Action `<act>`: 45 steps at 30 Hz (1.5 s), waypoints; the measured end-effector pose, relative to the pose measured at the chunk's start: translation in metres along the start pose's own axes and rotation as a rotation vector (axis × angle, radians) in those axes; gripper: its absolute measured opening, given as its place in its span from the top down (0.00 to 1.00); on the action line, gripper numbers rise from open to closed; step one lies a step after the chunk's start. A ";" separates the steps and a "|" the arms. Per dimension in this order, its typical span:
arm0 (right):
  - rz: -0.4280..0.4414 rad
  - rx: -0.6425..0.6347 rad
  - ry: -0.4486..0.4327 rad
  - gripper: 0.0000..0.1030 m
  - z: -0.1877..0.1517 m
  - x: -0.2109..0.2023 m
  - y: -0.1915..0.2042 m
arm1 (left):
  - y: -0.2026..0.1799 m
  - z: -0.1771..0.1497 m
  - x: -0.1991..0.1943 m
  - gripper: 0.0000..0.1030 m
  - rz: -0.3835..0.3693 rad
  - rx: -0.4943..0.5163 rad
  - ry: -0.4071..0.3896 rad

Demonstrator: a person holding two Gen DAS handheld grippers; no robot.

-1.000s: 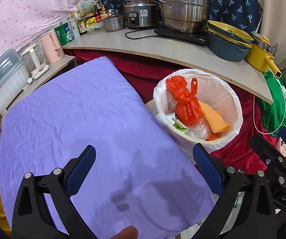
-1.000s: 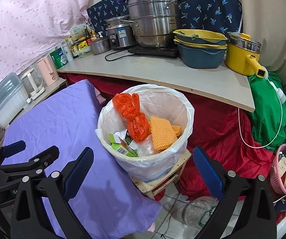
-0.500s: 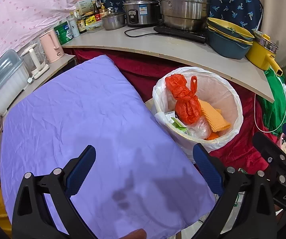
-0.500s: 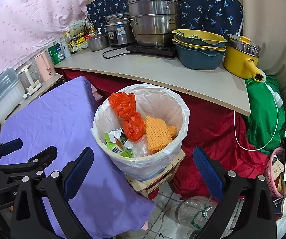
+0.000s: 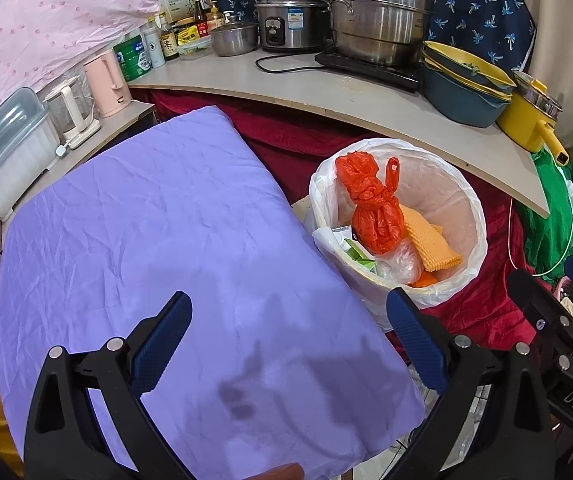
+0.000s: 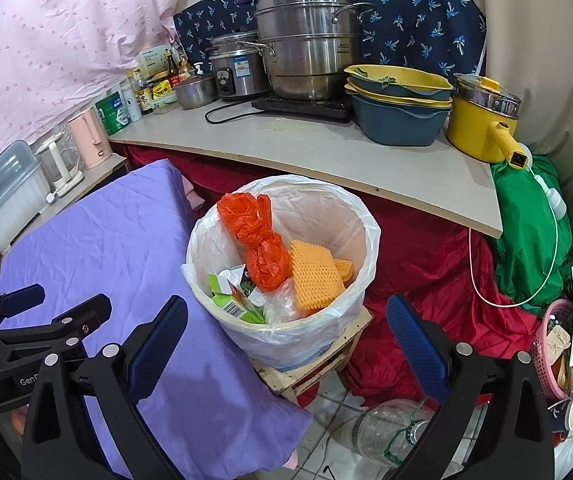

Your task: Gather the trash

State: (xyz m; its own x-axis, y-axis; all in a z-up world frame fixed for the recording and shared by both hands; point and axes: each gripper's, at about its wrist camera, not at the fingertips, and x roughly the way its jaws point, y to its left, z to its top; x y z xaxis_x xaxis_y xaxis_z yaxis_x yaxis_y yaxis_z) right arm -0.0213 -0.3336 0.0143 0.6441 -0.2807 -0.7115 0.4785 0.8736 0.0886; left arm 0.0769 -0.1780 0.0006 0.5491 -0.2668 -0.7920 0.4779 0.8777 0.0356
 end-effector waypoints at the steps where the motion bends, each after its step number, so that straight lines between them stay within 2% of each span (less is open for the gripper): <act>1: -0.001 0.000 -0.002 0.07 0.000 0.000 0.000 | 0.000 0.000 0.000 0.09 -0.001 -0.001 0.000; 25: 0.034 0.011 -0.060 0.07 -0.010 -0.005 0.003 | 0.001 -0.005 -0.003 0.09 0.019 -0.007 -0.032; 45: 0.047 0.000 -0.054 0.07 -0.013 -0.003 0.008 | 0.004 -0.007 -0.006 0.10 0.035 -0.012 -0.043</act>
State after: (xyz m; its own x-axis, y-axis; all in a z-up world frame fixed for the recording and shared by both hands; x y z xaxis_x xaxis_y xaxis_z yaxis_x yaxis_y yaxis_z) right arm -0.0273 -0.3201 0.0080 0.6972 -0.2606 -0.6679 0.4469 0.8864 0.1206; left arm 0.0705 -0.1704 0.0016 0.5945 -0.2523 -0.7635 0.4497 0.8914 0.0556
